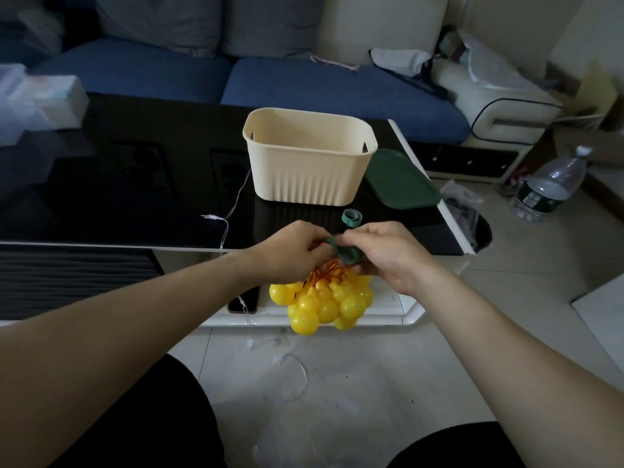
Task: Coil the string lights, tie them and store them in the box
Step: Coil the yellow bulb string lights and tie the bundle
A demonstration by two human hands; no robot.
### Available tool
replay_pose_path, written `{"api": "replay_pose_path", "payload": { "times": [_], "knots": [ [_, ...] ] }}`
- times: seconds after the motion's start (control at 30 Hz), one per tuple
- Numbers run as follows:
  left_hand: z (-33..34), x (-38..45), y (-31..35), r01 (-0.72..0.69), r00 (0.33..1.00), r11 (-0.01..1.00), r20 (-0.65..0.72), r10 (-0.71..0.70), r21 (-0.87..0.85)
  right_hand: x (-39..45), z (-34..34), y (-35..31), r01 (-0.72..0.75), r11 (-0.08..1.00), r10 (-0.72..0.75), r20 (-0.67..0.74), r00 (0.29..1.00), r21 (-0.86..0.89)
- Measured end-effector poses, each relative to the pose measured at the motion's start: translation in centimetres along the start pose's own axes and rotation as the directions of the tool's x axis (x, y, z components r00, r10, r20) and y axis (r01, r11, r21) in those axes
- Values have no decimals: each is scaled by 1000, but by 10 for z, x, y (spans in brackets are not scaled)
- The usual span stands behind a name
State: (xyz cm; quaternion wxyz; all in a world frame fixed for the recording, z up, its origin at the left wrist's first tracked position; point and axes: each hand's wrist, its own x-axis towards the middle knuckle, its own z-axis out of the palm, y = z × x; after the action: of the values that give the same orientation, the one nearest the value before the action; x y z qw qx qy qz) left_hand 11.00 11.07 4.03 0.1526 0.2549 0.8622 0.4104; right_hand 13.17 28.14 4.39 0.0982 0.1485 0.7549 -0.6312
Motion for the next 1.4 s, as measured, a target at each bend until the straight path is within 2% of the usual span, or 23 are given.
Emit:
{"api": "replay_pose_path", "payload": {
  "times": [0.07,0.2,0.3,0.37,0.53,0.7,0.83,1.07,1.13,1.23,1.33,1.4],
  "knots": [
    [-1,0,-1,14,1000,1000,6,-14,14,0,-4,1,42,995,-42,9,999,-93],
    [1,1,-2,101,995,995,24,-101,-24,-1,1,5,76,991,-79,-29,996,-109],
    [3,1,0,221,973,954,111,-202,-203,-3,6,5,118,982,-128,-58,990,-149],
    [2,1,1,231,972,935,114,-207,-268,-3,8,5,153,971,-169,-73,983,-186],
    [3,1,-5,200,980,960,57,-193,-194,-1,9,4,187,953,-207,-60,977,-238],
    [5,5,-7,199,978,969,-30,-206,-146,-7,8,2,166,975,-166,14,986,-150],
    [4,6,-6,185,977,976,-84,-196,-118,-10,9,-3,221,949,-225,9,974,-224],
    [2,5,-12,158,987,987,-34,-159,-18,-14,0,-7,252,909,-175,245,954,-333],
    [1,5,-13,143,990,990,6,-143,-20,-14,-2,-7,263,899,-171,272,947,-351],
    [1,4,-13,127,991,992,29,-128,26,-16,-12,-10,236,946,-133,396,908,-223],
    [3,1,-12,141,988,989,72,-137,-48,-16,-24,-10,262,943,-107,557,823,-206],
    [3,1,-11,170,978,975,143,-150,-142,-15,-25,-7,367,881,-171,522,836,-300]
  ]
}}
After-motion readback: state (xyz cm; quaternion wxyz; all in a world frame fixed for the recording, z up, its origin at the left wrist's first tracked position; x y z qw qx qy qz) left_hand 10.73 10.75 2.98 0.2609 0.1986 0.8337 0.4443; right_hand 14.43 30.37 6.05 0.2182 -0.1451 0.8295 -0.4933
